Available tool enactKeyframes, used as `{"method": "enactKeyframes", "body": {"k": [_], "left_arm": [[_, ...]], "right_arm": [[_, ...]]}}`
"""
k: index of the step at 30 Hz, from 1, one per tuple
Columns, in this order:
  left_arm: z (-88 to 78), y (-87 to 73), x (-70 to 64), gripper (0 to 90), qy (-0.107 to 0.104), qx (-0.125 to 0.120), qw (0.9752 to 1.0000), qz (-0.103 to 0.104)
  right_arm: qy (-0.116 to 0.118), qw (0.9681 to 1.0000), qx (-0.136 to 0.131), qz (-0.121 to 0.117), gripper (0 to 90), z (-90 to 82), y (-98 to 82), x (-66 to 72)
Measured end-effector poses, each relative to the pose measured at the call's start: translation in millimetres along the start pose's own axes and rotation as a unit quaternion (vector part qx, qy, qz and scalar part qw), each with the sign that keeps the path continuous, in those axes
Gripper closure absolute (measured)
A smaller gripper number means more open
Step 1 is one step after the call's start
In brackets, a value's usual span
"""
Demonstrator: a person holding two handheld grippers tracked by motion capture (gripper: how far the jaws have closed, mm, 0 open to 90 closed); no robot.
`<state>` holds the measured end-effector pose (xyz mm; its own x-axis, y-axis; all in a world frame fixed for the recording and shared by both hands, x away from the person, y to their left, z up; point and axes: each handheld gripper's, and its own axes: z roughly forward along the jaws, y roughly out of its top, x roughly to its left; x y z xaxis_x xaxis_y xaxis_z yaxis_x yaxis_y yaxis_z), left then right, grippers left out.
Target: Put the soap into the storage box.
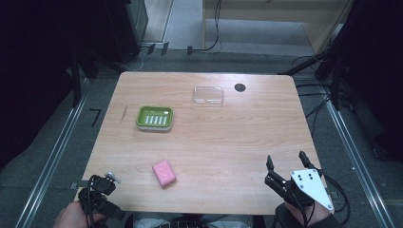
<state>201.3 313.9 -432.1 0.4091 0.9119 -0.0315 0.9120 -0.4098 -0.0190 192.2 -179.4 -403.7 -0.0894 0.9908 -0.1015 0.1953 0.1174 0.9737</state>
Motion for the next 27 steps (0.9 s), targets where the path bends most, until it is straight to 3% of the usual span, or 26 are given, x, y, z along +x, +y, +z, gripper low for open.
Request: {"method": "enactKeyframes", "body": {"k": [6, 17, 27], "left_arm": [[-0.5, 0.5, -0.1, 0.9, 0.0, -0.002, 1.0, 0.006], [-1.5, 8.6, -14.4, 0.8, 0.016, -0.007, 0.9989, 0.044], [-0.5, 19.1, -18.5, 0.8, 0.023, -0.033, 0.997, 0.066]], "right_arm": [[0.0, 1.0, 0.0, -0.001, 12.8, 0.6, 0.0, 0.0], [0.008, 1.0, -0.001, 0.0, 12.8, 4.3, -0.1, -0.5], [0.013, 0.9999, 0.0, -0.001, 12.8, 6.9, 2.0, 4.4]]}}
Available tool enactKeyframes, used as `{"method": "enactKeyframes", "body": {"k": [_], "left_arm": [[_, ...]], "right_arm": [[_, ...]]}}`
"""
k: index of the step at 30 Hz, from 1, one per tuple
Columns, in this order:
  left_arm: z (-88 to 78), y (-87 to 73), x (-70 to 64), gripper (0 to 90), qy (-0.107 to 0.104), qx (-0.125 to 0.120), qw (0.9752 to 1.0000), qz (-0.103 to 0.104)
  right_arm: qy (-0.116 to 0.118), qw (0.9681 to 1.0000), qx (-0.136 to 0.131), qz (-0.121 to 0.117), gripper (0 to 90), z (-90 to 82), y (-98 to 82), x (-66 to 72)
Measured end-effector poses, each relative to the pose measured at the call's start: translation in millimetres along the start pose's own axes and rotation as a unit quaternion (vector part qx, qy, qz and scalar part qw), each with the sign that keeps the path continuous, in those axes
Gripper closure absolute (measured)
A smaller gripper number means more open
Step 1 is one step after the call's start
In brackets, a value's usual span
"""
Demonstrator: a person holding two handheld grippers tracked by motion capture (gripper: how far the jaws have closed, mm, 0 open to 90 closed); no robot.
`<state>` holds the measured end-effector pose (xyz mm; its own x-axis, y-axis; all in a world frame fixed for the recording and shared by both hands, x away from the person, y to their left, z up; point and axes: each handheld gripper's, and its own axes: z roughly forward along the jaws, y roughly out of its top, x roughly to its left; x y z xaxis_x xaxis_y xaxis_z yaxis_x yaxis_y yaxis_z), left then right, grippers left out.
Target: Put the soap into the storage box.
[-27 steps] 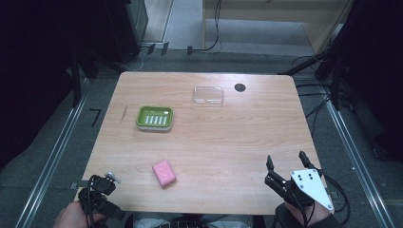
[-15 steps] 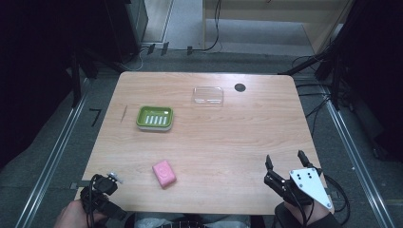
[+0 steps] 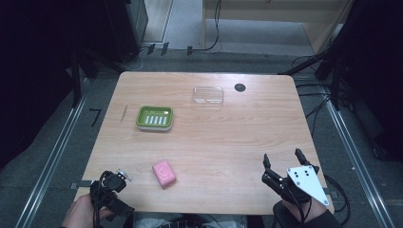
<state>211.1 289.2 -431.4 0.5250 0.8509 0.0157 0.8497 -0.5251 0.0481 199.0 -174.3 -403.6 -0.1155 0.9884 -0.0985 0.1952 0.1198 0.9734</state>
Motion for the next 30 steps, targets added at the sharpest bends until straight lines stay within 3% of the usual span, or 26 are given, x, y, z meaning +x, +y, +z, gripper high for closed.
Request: {"method": "enactKeyframes", "body": {"k": [13, 15, 23, 30], "left_arm": [[-1.7, 19.9, 1.0, 0.8, 0.012, -0.04, 0.9988, 0.027], [-1.2, 22.5, 1.1, 0.8, 0.013, -0.036, 0.9987, 0.033], [-3.1, 29.4, 1.9, 0.9, 0.025, -0.052, 0.9976, 0.039], [-3.8, 37.6, 1.2, 0.9, 0.023, -0.063, 0.9969, 0.042]], "right_arm": [[0.005, 1.0, -0.001, -0.004, 12.8, 1.8, 1.0, 2.5], [0.006, 1.0, -0.001, -0.005, 12.8, 2.5, 1.2, 3.0], [0.012, 0.9999, 0.0, -0.005, 12.8, 4.7, 1.8, 5.2], [0.011, 0.9999, 0.0, -0.005, 12.8, 4.6, 1.7, 4.7]]}}
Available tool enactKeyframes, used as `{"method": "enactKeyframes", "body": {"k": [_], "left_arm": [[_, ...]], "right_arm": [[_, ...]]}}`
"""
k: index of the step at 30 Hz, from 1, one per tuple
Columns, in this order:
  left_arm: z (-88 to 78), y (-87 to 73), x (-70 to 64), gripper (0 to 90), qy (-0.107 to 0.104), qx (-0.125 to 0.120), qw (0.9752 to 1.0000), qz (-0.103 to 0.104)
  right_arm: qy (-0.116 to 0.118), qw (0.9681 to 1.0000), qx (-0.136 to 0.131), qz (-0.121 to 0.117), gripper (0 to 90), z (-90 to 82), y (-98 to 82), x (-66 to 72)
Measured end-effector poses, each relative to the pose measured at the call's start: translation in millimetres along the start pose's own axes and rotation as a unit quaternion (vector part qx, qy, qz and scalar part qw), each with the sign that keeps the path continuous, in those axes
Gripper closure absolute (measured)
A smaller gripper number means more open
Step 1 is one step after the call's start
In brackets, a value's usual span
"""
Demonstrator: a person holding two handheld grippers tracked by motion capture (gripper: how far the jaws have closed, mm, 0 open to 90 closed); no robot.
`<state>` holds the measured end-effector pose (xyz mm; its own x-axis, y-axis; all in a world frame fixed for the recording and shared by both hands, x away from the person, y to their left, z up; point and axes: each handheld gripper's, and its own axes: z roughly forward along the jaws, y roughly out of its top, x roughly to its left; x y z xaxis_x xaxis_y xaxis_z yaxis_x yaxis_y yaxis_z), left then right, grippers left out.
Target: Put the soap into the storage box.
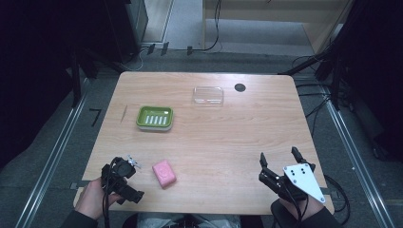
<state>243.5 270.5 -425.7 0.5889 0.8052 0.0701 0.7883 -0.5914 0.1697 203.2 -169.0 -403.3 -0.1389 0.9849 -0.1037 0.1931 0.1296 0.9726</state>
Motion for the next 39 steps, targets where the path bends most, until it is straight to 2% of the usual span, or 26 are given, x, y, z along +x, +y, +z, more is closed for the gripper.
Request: {"method": "enactKeyframes", "body": {"k": [1, 7, 8, 13, 22, 39], "left_arm": [[-0.1, 1.3, 0.5, 0.9, 0.0, 0.0, 1.0, 0.006], [1.7, 7.2, -0.6, 0.9, 0.001, -0.006, 0.9999, 0.008], [1.4, 9.0, -0.3, 0.9, 0.0, -0.003, 0.9999, 0.016], [1.2, 15.4, -2.1, 0.9, -0.004, -0.019, 0.9997, 0.011], [7.0, 29.2, -9.4, 0.9, -0.013, -0.021, 0.9992, 0.032], [12.5, 50.0, -22.0, 0.9, -0.008, -0.035, 0.9975, 0.06]], "right_arm": [[0.001, 1.0, 0.0, 0.0, 12.8, 0.0, 0.1, 0.4], [0.002, 1.0, 0.001, -0.001, 12.8, 0.5, 0.3, 1.2], [0.002, 1.0, 0.001, -0.001, 12.8, 0.3, 0.3, 1.0], [0.002, 1.0, 0.002, -0.002, 12.8, 0.3, 0.3, 1.1], [0.0, 1.0, 0.001, 0.001, 12.8, 0.1, 0.2, 0.5], [0.0, 1.0, 0.001, 0.0, 12.8, -0.2, 0.1, 0.1]]}}
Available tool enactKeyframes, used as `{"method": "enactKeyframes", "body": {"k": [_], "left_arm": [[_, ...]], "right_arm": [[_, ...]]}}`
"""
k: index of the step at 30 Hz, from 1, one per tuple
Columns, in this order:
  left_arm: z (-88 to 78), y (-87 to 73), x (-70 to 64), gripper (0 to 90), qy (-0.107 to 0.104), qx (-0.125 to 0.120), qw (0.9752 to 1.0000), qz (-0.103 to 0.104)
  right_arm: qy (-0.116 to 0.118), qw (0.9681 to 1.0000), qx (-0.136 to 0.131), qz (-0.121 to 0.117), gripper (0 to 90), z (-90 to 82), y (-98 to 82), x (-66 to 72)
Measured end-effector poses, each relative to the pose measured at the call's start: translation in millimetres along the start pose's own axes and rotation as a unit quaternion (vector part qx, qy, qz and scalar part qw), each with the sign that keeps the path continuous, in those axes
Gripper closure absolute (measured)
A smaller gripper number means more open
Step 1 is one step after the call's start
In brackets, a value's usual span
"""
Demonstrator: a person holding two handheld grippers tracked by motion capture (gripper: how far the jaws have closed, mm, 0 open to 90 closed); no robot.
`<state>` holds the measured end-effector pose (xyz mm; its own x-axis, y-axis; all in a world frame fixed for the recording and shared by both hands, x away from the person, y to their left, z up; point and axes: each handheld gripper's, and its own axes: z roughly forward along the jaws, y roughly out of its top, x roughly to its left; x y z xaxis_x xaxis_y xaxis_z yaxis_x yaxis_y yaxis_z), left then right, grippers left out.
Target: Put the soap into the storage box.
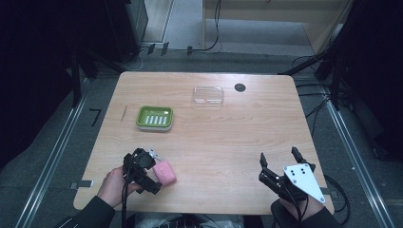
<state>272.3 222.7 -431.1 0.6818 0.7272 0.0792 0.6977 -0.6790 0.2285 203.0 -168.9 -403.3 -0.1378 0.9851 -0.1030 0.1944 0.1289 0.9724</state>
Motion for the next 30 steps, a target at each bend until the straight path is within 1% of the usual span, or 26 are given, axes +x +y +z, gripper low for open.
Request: {"method": "enactKeyframes", "body": {"k": [3, 4, 8, 10, 11, 13, 16, 19, 20, 23, 24, 25, 29, 30], "left_arm": [[2.2, 4.6, -1.6, 0.9, -0.001, 0.006, 0.9999, 0.011], [3.3, 5.8, -2.1, 0.9, -0.001, 0.005, 0.9999, 0.012], [6.4, 10.2, -4.3, 0.9, -0.004, 0.016, 0.9997, 0.02], [7.3, 12.3, -5.7, 1.1, -0.001, 0.017, 0.9995, 0.027], [7.8, 13.3, -6.7, 1.1, -0.004, 0.018, 0.9994, 0.029], [8.2, 15.6, -7.7, 1.1, -0.002, 0.022, 0.9992, 0.034], [10.4, 19.0, -9.6, 1.1, -0.005, 0.021, 0.999, 0.038], [12.1, 24.0, -10.9, 1.1, -0.008, 0.033, 0.9983, 0.049], [13.6, 25.4, -11.8, 1.1, -0.008, 0.033, 0.9983, 0.048], [17.4, 29.3, -12.1, 1.1, -0.011, 0.046, 0.9974, 0.054], [18.6, 30.0, -12.2, 1.1, -0.01, 0.045, 0.9974, 0.054], [19.5, 31.1, -11.6, 1.1, -0.011, 0.049, 0.997, 0.058], [21.0, 35.5, -12.1, 1.2, -0.015, 0.063, 0.996, 0.061], [20.9, 36.5, -11.7, 2.7, -0.014, 0.063, 0.9957, 0.066]], "right_arm": [[0.002, 1.0, 0.0, -0.002, 12.8, 0.2, 0.1, 0.4], [0.002, 1.0, 0.0, -0.003, 12.8, 0.1, 0.1, 0.5], [0.0, 1.0, -0.001, 0.0, 12.8, -0.6, 0.3, 0.0], [0.0, 1.0, -0.001, -0.001, 12.8, -0.3, 0.3, 0.3], [0.001, 1.0, 0.0, -0.001, 12.8, -0.2, 0.2, 0.3], [0.001, 1.0, 0.0, -0.003, 12.8, -0.5, 0.1, 0.0], [-0.002, 1.0, -0.001, 0.001, 12.8, -1.7, -0.3, -1.4], [-0.003, 1.0, -0.002, 0.002, 12.8, -2.5, -0.6, -1.7], [-0.003, 1.0, -0.001, 0.001, 12.8, -2.2, -0.5, -1.7], [-0.003, 1.0, 0.0, 0.0, 12.8, -1.7, -0.2, -0.7], [-0.003, 1.0, 0.0, 0.0, 12.8, -1.6, -0.1, -0.6], [-0.003, 1.0, 0.0, 0.0, 12.8, -1.4, -0.1, -0.4], [-0.003, 1.0, -0.001, 0.001, 12.8, -1.9, -0.1, -0.6], [-0.003, 1.0, -0.001, 0.001, 12.8, -2.0, -0.2, -0.7]]}}
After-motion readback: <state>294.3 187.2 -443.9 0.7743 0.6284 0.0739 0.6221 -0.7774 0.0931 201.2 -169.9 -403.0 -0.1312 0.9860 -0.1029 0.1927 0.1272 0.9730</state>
